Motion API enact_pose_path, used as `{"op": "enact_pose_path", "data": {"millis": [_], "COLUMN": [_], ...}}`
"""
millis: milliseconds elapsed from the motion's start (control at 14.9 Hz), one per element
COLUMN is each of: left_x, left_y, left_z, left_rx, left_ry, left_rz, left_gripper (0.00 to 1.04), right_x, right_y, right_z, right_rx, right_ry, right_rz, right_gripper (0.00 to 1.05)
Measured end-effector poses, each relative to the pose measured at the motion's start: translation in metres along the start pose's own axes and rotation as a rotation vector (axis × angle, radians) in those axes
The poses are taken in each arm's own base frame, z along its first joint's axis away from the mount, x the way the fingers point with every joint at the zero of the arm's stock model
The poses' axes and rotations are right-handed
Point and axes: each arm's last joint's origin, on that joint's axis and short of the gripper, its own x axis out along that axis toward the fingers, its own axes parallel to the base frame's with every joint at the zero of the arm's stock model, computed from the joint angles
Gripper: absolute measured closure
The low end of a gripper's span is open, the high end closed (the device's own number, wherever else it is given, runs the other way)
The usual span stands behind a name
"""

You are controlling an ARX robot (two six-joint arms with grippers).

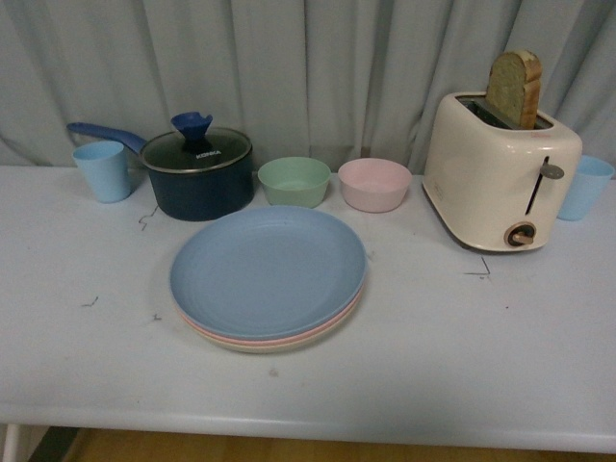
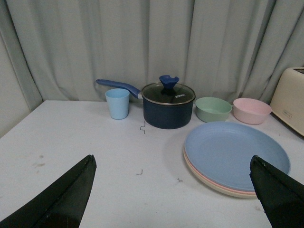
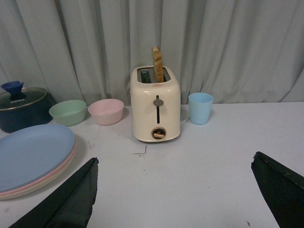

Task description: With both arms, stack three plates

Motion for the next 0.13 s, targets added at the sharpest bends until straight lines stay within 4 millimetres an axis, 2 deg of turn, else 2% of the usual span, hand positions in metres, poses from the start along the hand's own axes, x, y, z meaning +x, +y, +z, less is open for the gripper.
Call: {"op": "enact_pose_path", "data": {"millis": [134], "left_x": [0.0], "left_y": [0.0], "left_z": [0.0], "left_rx": [0.0], "left_ry": [0.0], "left_rz": [0.0], "left_gripper": [0.07], "right_x": [0.0], "right_y": [0.0], "right_z": [0.0], "right_rx": [0.0], "right_ry": [0.0], "right_rz": [0.0], "right_gripper": [0.06]}}
